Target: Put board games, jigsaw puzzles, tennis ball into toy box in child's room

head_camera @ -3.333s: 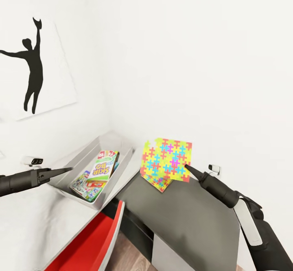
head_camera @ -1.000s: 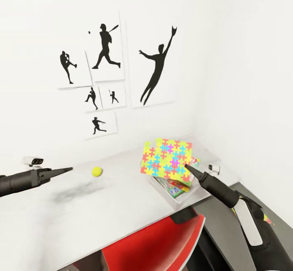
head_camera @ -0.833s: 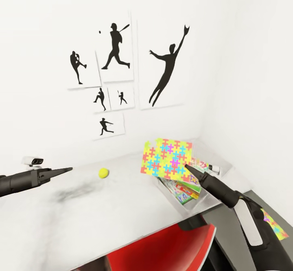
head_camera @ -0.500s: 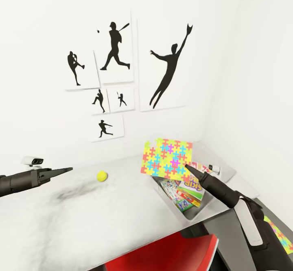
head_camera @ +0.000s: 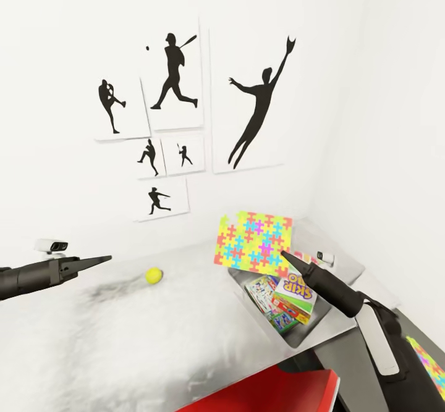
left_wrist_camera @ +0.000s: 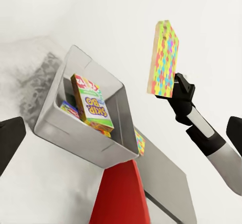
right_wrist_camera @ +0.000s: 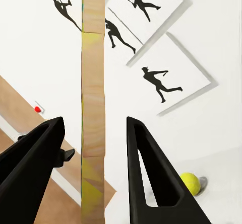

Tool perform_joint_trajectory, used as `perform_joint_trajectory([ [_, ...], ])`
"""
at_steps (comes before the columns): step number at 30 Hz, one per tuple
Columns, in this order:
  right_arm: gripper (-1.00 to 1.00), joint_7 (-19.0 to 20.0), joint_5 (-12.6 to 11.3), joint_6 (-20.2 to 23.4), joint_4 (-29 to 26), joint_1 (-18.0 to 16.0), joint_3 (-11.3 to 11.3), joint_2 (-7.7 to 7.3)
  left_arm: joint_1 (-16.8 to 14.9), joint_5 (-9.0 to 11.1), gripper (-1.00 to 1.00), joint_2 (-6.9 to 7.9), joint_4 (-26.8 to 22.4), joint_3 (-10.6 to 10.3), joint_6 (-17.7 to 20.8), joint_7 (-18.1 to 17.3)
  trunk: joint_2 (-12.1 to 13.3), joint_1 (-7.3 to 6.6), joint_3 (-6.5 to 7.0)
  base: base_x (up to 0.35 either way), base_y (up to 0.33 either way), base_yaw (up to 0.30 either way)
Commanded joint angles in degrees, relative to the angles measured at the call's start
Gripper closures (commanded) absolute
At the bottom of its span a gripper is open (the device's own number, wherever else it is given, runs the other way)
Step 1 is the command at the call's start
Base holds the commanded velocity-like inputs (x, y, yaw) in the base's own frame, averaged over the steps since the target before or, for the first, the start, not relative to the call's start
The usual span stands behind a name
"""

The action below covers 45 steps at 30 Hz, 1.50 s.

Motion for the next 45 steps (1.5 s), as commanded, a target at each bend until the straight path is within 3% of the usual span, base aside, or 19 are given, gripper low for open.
perform_joint_trajectory([
  [1, 1.00, -0.31, 0.00, 0.75, -0.33, 0.28, -0.34, 0.26, -0.07, -0.04, -1.00, -0.32, 0.11, -0.28, 0.57, -0.23, -0.13, 0.03, -0.12, 0.000, 0.000, 0.000],
  [5, 1.00, -1.61, 1.42, 1.96, -1.60, 1.57, -1.62, 0.09, -0.10, -0.04, -1.00, -1.40, 0.11, -0.25, 0.57, -0.23, -0.13, 0.03, -0.12, 0.000, 0.000, 0.000],
  [12, 1.00, -0.41, -0.87, 0.26, 0.67, -0.71, -1.29, -2.05, -0.13, -0.04, -1.00, -1.66, 0.11, -0.30, 0.56, -0.23, -0.13, 0.03, -0.12, 0.000, 0.000, 0.000],
  [18, 1.00, 1.51, -1.44, 1.23, 2.60, -1.94, -3.24, -2.73, -0.14, -0.04, -1.00, -1.76, 0.11, -0.30, 0.54, -0.23, -0.13, 0.03, -0.12, 0.000, 0.000, 0.000],
  [36, 1.00, 0.29, -1.07, 6.75, 3.77, -2.01, -9.04, -2.97, -0.11, -0.04, -1.00, -1.77, 0.11, -0.31, 0.56, -0.23, -0.13, 0.03, -0.12, 0.000, 0.000, 0.000],
  [37, 1.00, -0.04, -1.06, 7.68, 3.77, -2.00, -12.12, -2.97, -0.10, -0.04, -1.00, -1.77, 0.11, -0.31, 0.57, -0.23, -0.13, 0.03, -0.12, 0.000, 0.000, 0.000],
  [45, 1.00, -3.50, -1.11, 7.96, 5.16, -2.03, -12.22, -2.97, -0.12, -0.04, -1.00, -1.77, 0.11, -0.30, 0.57, -0.23, -0.13, 0.03, -0.12, 0.000, 0.000, 0.000],
])
